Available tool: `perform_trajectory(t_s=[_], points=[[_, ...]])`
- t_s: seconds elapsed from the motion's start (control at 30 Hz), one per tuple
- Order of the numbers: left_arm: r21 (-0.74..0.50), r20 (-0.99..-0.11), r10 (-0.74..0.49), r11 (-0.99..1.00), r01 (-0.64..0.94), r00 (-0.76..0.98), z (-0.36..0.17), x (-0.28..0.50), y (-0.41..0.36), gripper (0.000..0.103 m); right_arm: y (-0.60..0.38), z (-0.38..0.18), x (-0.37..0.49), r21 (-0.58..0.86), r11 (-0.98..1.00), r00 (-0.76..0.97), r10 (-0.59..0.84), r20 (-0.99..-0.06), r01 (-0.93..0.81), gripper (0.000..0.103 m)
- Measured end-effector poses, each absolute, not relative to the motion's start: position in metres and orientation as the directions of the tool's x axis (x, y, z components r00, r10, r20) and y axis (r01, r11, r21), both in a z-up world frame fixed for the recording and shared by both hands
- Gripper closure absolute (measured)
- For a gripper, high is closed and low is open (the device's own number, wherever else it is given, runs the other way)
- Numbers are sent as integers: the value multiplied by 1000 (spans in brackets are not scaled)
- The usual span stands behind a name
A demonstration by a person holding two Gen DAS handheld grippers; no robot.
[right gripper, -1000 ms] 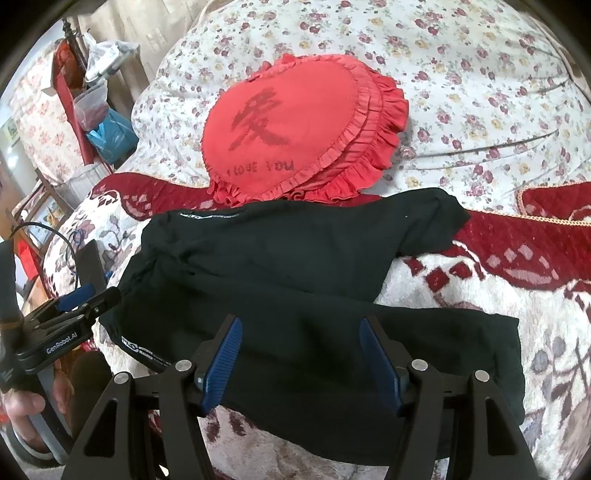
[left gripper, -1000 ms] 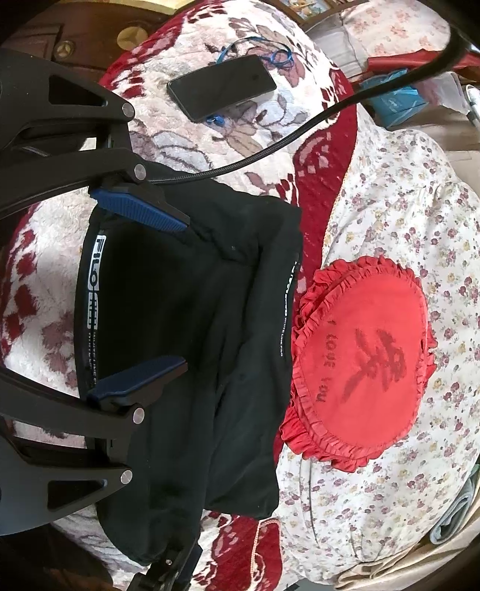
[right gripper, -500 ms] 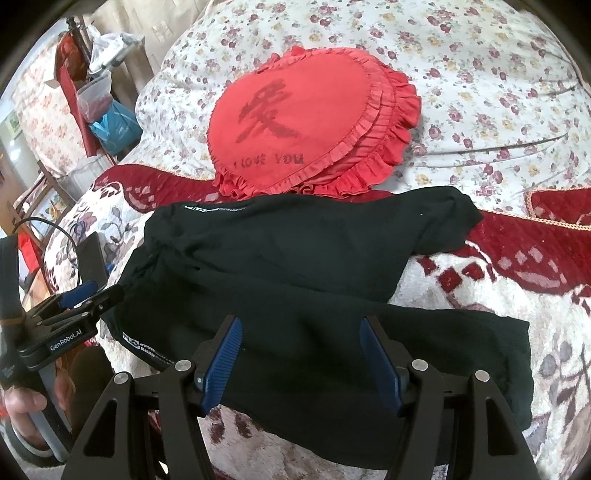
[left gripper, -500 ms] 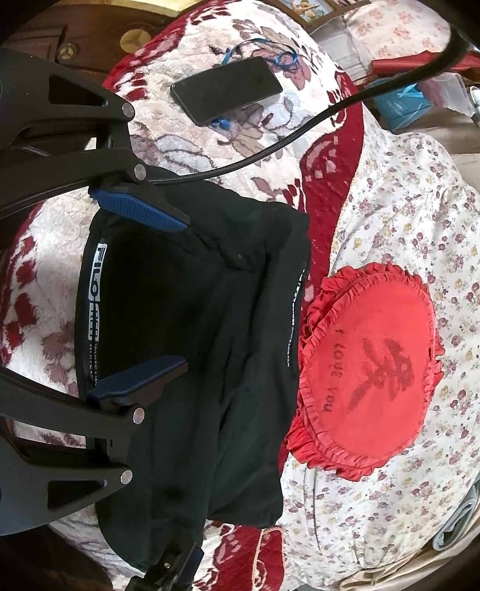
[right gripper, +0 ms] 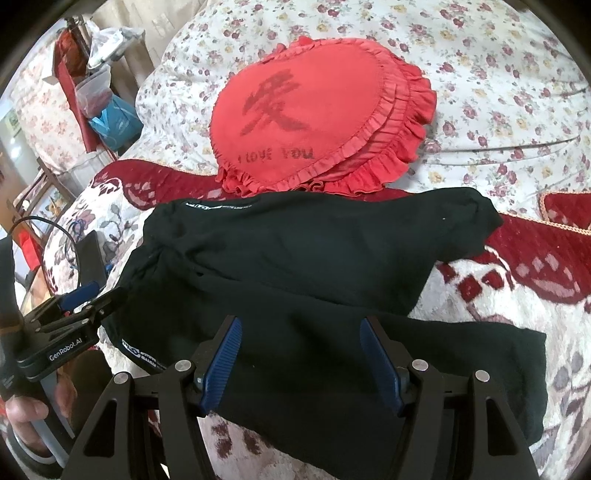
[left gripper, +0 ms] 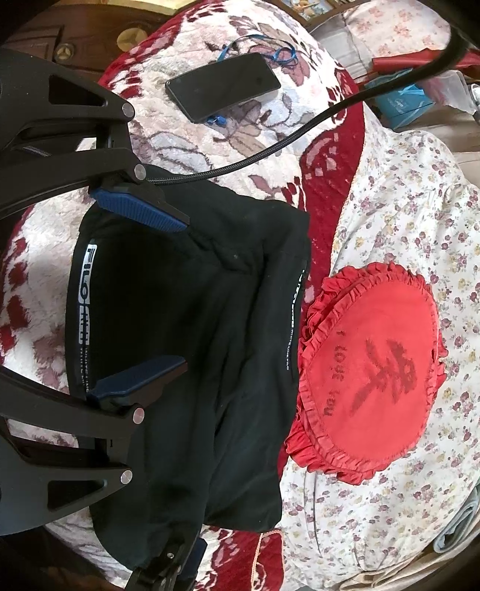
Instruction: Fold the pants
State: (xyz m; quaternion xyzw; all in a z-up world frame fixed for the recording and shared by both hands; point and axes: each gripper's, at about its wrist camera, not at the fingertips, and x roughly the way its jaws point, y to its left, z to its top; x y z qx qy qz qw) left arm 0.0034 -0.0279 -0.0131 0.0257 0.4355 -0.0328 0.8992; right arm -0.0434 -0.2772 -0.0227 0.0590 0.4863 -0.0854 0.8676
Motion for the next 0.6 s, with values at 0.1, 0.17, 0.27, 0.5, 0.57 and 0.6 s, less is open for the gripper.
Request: perform_trajectory(t_s=[0.1, 0.17, 0.27, 0.5, 0.57, 0.6], points=[[20, -785, -34, 997, 80, 618, -13, 4, -28, 33, -277, -24, -41, 14, 979, 511, -93, -854, 201, 39], [20, -787, -33, 997, 79, 616, -13, 6, -27, 33, -276, -25, -40, 7, 980, 511, -98, -854, 199, 39], [20, -789, -34, 997, 81, 613, -14, 8, -28, 33, -277, -26, -39, 16, 980, 511, -89, -855, 197, 39], [12, -790, -31, 998, 66, 612, -16, 12, -17, 33, -268, -24, -8, 9, 994, 527, -51, -848, 111, 39], [23, -791, -9, 999, 45, 612, -19, 13, -6, 33, -262, -22, 12, 14, 998, 541, -22, -841, 62, 39], [28, -791, 3, 999, 31, 612, -20, 14, -1, 33, -259, -23, 25, 18, 999, 547, -1, -837, 30, 39]])
